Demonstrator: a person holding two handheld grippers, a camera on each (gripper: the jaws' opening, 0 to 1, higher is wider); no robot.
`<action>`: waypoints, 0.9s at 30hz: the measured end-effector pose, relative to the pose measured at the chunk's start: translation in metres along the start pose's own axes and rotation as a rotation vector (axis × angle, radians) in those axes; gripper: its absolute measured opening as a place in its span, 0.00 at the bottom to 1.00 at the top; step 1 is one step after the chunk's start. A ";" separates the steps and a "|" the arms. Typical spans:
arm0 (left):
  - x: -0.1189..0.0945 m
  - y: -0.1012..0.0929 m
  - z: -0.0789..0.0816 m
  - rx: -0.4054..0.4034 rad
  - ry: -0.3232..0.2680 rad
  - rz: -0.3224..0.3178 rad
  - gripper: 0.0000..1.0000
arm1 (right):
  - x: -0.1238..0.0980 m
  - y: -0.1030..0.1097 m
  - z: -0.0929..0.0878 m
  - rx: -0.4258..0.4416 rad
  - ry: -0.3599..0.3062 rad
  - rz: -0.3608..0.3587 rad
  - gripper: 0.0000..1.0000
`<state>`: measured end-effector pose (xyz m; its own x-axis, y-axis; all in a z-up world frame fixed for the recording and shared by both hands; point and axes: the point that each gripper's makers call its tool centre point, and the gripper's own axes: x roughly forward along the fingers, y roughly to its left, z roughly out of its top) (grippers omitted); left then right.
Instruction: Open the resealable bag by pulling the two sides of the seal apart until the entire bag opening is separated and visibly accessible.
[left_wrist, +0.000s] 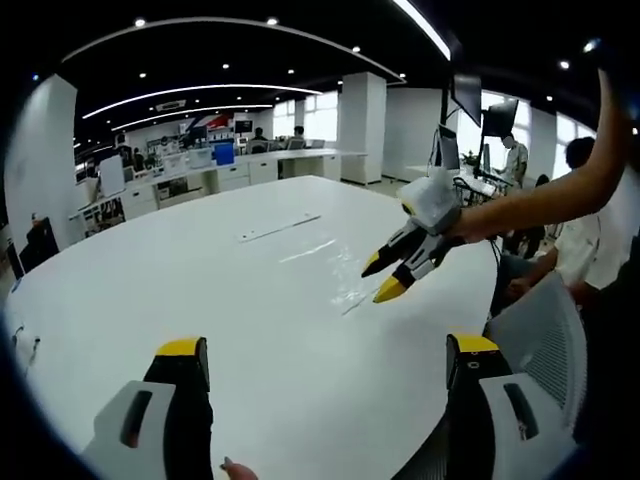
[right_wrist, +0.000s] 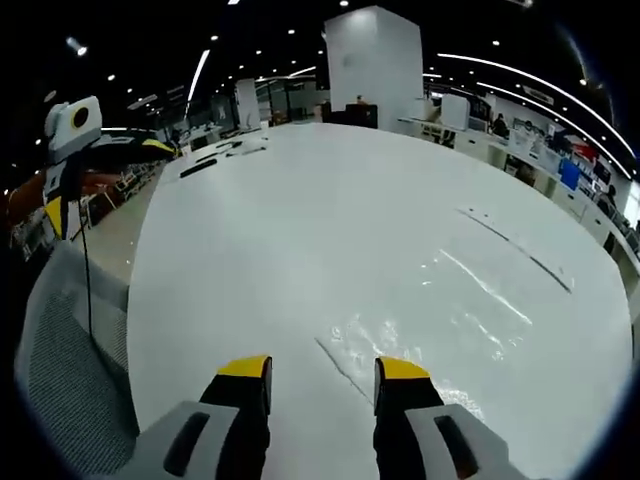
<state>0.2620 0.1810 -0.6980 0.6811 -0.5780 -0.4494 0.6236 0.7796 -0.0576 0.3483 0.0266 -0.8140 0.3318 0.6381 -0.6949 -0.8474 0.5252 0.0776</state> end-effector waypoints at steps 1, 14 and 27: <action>0.000 0.000 0.000 0.000 0.000 0.000 0.97 | 0.001 -0.001 0.000 -0.001 0.000 0.001 0.36; 0.002 0.005 -0.003 -0.012 0.016 0.008 0.96 | 0.023 -0.010 -0.014 -0.006 0.054 0.022 0.22; 0.007 0.008 -0.007 -0.023 0.033 0.005 0.95 | 0.033 -0.010 -0.019 -0.059 0.077 0.032 0.02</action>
<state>0.2688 0.1852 -0.7081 0.6709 -0.5664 -0.4786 0.6112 0.7879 -0.0757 0.3601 0.0314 -0.8510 0.2736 0.6074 -0.7458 -0.8808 0.4698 0.0594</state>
